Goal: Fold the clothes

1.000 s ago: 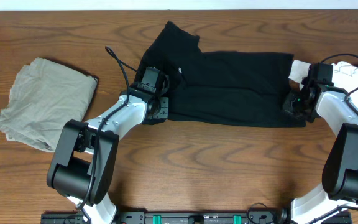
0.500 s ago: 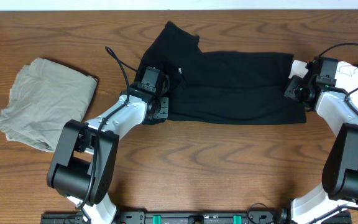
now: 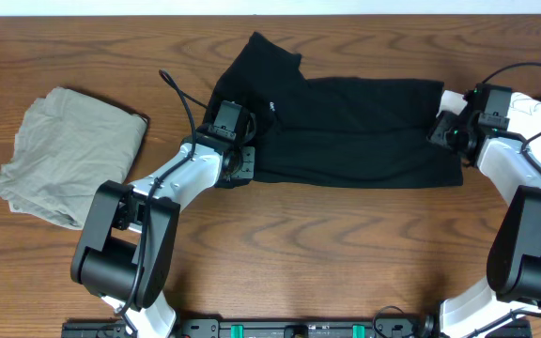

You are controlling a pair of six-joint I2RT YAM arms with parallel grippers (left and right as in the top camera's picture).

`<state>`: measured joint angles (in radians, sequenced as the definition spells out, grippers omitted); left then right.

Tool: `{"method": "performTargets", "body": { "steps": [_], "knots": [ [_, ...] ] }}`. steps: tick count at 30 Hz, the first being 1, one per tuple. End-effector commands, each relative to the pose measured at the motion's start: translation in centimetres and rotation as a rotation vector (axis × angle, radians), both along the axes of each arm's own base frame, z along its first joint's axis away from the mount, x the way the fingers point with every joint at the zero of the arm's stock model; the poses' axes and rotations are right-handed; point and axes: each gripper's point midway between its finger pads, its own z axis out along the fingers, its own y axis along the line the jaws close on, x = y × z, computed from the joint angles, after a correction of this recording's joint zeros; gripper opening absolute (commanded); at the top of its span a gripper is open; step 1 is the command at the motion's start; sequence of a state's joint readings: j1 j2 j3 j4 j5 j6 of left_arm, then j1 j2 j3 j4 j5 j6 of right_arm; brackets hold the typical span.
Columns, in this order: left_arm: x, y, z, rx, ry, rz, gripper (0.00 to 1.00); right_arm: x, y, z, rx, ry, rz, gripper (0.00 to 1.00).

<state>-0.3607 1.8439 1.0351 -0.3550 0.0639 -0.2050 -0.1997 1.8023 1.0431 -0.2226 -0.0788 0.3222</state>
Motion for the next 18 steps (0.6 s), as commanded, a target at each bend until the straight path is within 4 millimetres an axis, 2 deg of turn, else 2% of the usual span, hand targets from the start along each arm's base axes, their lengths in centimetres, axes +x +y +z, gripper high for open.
{"method": "performTargets", "body": {
  "steps": [1,5,12,18],
  "knots": [
    [-2.7,1.4,-2.5,0.058,0.098,0.005,0.06,1.5,-0.7,1.5,-0.012,-0.057,-0.008,0.61],
    [-2.7,1.4,-2.5,0.058,0.098,0.005,0.06,1.4,-0.6,1.4,-0.008,-0.055,-0.002,0.67],
    [-2.7,1.4,-2.5,0.058,0.098,0.005,0.05,1.1,1.3,1.2,0.056,-0.047,0.097,0.66],
    [-2.9,1.5,-2.5,0.061,0.104,0.005,0.06,1.4,2.2,2.8,0.089,-0.090,0.128,0.67]
  ]
}}
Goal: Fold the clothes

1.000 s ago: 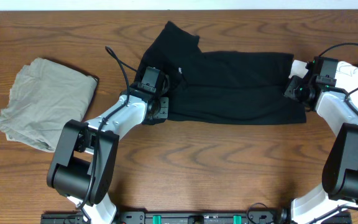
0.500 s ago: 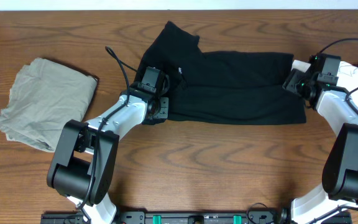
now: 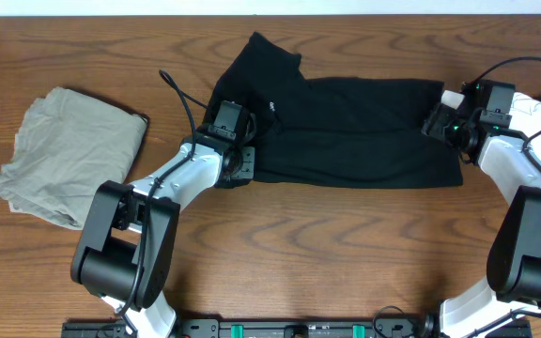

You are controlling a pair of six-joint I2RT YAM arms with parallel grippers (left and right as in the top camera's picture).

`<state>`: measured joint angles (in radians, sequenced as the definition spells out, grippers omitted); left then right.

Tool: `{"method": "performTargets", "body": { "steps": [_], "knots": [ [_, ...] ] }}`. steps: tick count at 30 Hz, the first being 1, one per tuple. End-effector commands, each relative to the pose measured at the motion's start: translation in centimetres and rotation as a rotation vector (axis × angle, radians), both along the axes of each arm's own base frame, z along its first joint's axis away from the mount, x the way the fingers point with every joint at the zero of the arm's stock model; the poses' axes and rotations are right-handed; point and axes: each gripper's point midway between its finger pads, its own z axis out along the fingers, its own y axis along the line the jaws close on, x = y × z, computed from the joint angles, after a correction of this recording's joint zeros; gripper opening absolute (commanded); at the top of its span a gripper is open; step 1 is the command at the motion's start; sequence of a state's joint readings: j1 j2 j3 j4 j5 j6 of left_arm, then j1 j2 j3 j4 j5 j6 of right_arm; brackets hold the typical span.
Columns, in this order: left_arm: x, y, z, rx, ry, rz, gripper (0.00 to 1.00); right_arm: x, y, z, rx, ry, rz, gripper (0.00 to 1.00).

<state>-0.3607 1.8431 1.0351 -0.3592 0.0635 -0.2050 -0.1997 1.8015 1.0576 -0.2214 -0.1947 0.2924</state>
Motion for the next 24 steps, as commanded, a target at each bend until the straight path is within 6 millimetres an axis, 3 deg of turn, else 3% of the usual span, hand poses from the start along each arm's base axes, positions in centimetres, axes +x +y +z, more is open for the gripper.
{"method": "performTargets", "body": {
  "steps": [1,7,12,17,20,24],
  "knots": [
    [-2.8,1.5,-2.5,0.059,0.101,0.004,0.06,0.8,0.3,2.5,0.010,-0.070,0.042,0.67],
    [-2.8,1.5,-2.5,0.060,0.102,0.004,0.06,1.0,-0.7,4.6,-0.050,-0.118,0.024,0.68],
    [-2.9,1.5,-2.5,0.061,0.106,0.004,0.06,-1.7,1.0,5.4,0.006,-0.042,0.044,0.68],
    [-3.1,1.6,-2.6,0.063,0.113,0.004,0.06,-3.5,0.3,5.5,-0.049,0.018,0.030,0.70],
    [-3.6,1.8,-2.7,0.072,0.136,0.004,0.06,-4.6,1.4,4.9,-0.037,0.060,0.099,0.70],
    [-4.0,1.9,-2.8,0.078,0.150,0.004,0.06,-6.6,2.7,2.5,-0.027,0.166,0.169,0.70]
  ]
}}
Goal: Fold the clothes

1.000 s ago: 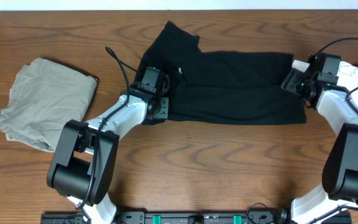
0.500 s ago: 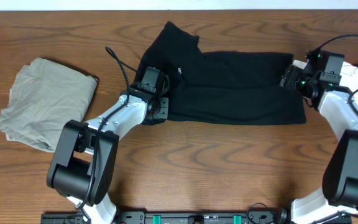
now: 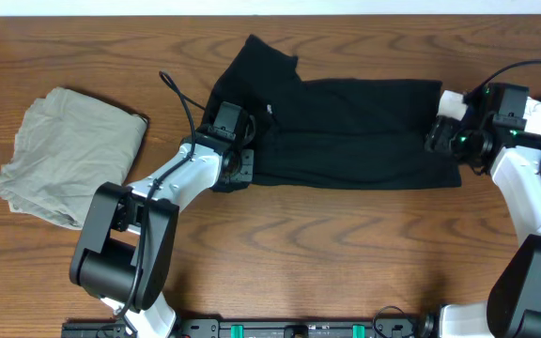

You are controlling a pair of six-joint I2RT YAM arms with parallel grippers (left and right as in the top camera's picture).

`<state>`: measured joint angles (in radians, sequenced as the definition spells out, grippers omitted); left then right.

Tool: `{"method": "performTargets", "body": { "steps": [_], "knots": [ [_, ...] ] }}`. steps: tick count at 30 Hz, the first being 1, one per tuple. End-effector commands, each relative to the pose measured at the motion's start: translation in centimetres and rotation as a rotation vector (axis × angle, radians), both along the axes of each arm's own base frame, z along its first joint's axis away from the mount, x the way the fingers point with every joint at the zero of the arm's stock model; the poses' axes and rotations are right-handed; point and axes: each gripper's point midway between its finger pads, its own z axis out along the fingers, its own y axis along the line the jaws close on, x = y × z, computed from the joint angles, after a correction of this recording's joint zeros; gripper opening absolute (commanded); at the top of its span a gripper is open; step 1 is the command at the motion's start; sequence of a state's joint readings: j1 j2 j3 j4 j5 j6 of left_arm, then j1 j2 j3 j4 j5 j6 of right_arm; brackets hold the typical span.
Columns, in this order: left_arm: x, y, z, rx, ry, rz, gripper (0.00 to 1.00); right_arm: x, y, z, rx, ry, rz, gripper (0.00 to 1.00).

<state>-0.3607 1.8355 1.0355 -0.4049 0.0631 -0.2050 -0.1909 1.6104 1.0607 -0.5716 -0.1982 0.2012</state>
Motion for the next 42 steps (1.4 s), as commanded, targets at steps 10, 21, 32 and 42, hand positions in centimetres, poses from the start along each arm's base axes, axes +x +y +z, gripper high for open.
{"method": "performTargets", "body": {
  "steps": [10,21,32,42],
  "knots": [
    [-3.7,1.8,-2.8,0.073,0.140,0.003,0.06,-2.0,1.5,-5.7,-0.004,0.159,0.087,0.70],
    [-6.2,2.7,-3.4,0.105,0.227,0.003,0.06,-2.8,0.8,-11.7,-0.021,0.288,0.076,0.70],
    [-6.3,7.8,-3.1,0.297,0.231,0.086,0.06,-4.3,-0.6,-13.3,-0.097,0.375,0.050,0.70],
    [-5.6,12.8,-2.1,0.255,0.231,0.355,0.06,-4.3,-0.7,-13.3,-0.097,0.375,0.050,0.70]
  ]
}}
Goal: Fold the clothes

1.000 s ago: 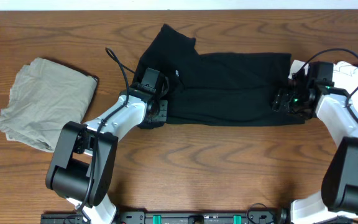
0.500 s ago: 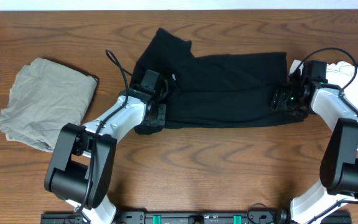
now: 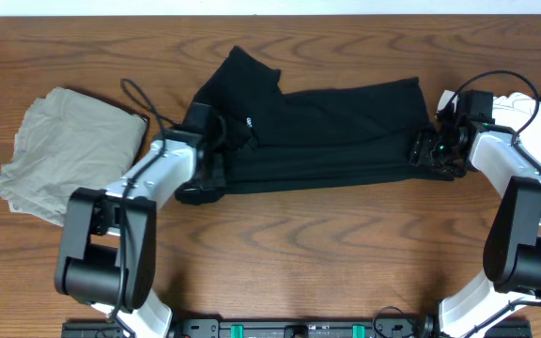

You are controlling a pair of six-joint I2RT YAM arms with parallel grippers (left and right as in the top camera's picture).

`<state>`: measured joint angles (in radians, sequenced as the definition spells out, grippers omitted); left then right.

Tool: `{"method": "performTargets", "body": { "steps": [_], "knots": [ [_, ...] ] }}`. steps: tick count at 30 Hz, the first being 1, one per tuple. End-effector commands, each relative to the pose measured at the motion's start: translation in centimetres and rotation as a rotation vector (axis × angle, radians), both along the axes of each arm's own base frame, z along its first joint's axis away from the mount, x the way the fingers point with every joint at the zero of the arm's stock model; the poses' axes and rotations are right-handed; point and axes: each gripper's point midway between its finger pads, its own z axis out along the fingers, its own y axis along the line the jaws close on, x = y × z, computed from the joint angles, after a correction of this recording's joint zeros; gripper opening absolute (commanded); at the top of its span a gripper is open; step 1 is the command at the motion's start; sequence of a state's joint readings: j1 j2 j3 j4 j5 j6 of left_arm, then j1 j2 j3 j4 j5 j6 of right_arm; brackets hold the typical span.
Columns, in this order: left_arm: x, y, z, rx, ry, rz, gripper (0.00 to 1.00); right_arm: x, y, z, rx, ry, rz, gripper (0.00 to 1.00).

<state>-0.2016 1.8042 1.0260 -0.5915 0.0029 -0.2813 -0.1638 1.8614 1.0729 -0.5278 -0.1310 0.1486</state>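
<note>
A black garment lies folded lengthwise across the middle of the wooden table, with a sleeve-like flap sticking up at its far left. My left gripper sits at the garment's left end, its fingers down in the fabric and apparently shut on it. At the right end my right gripper grips the garment's near corner. The black fingers are hard to separate from the black cloth.
A folded grey-green garment lies at the left of the table. Something white shows at the right edge behind the right arm. Bare wood runs along the front of the table.
Both grippers have shifted left, and the black garment has gone with them. Its right edge now lies well left of where it was, and the cloth looks narrower and slightly slanted.
At the first two moments the garment lay still, the left gripper at its left end and the right gripper at its right edge. Then the right gripper sat lower on that edge. Now both ends and the cloth stand further left.
</note>
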Motion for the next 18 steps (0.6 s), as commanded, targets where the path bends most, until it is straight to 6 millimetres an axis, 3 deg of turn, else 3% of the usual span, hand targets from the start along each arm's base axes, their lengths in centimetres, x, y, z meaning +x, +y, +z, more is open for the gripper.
{"method": "performTargets", "body": {
  "steps": [1,4,10,15,18],
  "knots": [
    [-3.0,5.4,-1.7,0.161,0.094,0.107,0.06,-3.9,-0.6,-5.0,-0.055,0.176,-0.001,0.70],
    [-2.8,5.3,-0.4,0.142,0.063,0.109,0.06,-3.9,-0.6,-5.0,-0.055,0.176,-0.001,0.70],
    [-2.8,2.6,2.7,0.021,0.005,0.044,0.06,-3.9,-0.6,-5.0,-0.055,0.176,-0.002,0.70],
    [-2.9,4.3,4.3,0.101,-0.033,0.061,0.07,-3.9,-0.6,-5.0,-0.055,0.176,-0.001,0.70],
    [-3.3,4.1,4.3,0.093,-0.019,0.059,0.07,-3.9,-0.6,-5.0,-0.054,0.176,-0.001,0.70]
  ]
}}
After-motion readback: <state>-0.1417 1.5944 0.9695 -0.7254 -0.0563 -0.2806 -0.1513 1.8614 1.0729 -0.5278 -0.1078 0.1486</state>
